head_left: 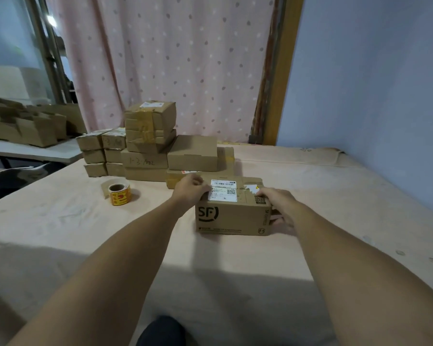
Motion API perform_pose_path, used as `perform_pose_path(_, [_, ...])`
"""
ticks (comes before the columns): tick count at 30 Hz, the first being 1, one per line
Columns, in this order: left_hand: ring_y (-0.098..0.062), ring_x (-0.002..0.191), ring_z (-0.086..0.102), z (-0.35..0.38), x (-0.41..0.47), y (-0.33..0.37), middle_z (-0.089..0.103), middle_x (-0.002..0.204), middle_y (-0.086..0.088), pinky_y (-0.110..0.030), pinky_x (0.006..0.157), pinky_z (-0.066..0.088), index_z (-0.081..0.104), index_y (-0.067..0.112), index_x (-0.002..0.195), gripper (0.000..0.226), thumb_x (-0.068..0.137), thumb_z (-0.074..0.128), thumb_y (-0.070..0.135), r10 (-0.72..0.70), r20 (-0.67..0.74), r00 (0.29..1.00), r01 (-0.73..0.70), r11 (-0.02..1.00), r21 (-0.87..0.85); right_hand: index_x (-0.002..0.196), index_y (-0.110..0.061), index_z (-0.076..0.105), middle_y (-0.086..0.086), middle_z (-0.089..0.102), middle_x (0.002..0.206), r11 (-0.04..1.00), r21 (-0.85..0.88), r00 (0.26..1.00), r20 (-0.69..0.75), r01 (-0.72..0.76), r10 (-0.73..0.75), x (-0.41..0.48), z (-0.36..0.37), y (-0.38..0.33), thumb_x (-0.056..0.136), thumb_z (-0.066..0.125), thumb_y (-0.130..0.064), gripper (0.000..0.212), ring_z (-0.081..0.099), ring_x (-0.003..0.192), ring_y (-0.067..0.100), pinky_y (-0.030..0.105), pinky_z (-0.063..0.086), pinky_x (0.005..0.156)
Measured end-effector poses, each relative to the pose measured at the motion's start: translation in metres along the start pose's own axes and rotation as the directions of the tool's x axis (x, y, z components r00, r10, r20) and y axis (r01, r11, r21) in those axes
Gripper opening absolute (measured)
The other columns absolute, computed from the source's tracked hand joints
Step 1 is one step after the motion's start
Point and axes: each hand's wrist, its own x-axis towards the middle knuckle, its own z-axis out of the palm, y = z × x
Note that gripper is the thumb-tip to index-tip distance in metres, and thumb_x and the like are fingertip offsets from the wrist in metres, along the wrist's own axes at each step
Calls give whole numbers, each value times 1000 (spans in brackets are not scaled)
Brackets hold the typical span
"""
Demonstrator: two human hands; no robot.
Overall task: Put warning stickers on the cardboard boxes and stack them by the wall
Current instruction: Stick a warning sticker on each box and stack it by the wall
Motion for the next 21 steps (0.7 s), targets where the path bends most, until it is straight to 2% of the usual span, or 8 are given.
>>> perform_pose_path(2, [-16,70,68,-5,2,1,72,92,-11,-27,58,57,58,9,114,33,86,75,16,-21,49,999,23,999,-31,107,-9,74,12,77,91,997,-82,1000,4,-7,7,5,-2,-6,78,70,-34,39,72,74,29,38,62,67])
perform_pose_path(4, [-21,82,69,-12,9,3,72,99,-12,-38,72,62,60,12,111,30,87,75,20,-35,87,996,34,999,12,105,-16,74,7,76,98,989,-145,1000,-24,-11,8,12,0,-12,78,67,-53,47,70,86,25,36,55,75])
perform_pose_path(6, [-25,97,67,-22,16,5,69,105,-8,-45,84,61,64,14,110,24,90,70,26,-16,71,997,8,995,103,104,-17,68,5,70,101,973,-231,987,-158,-7,-31,18,8,-17,78,56,-69,59,64,93,25,36,46,76])
perform_pose_path(8, [-27,97,65,-35,21,5,68,102,-6,-46,87,59,68,13,108,21,95,62,28,37,4,999,-37,974,222,112,-13,61,9,66,110,919,-393,916,-363,14,-169,27,19,-22,84,50,-66,61,61,102,30,40,49,88])
perform_pose_path(10, [-27,89,65,-53,25,4,69,94,-7,-44,80,59,71,10,102,22,95,56,25,87,-62,994,-58,928,369,123,-10,57,12,61,124,810,-586,837,-426,36,-345,32,32,-29,93,50,-55,54,56,115,32,43,47,98])
perform_pose_path(14, [-25,73,61,-95,31,-13,66,80,-9,-32,56,45,67,11,79,19,90,53,17,121,-137,983,-9,783,622,117,-15,60,5,60,120,649,-712,748,-270,269,-606,37,74,-55,100,52,-39,31,53,110,26,43,47,91])
perform_pose_path(17, [-28,74,58,-128,34,-36,64,83,-8,-31,57,43,62,12,76,13,82,51,12,108,-229,967,94,686,721,101,-22,61,-4,60,102,584,-667,758,-45,462,-651,32,124,-78,100,53,-33,14,57,93,17,37,50,76])
perform_pose_path(21, [-31,92,59,-163,38,-67,57,104,-4,-33,68,42,62,10,87,11,79,55,13,139,-302,943,150,631,761,93,-26,64,-5,64,98,523,-595,746,209,610,-633,27,197,-92,96,54,-30,11,61,89,18,39,57,79])
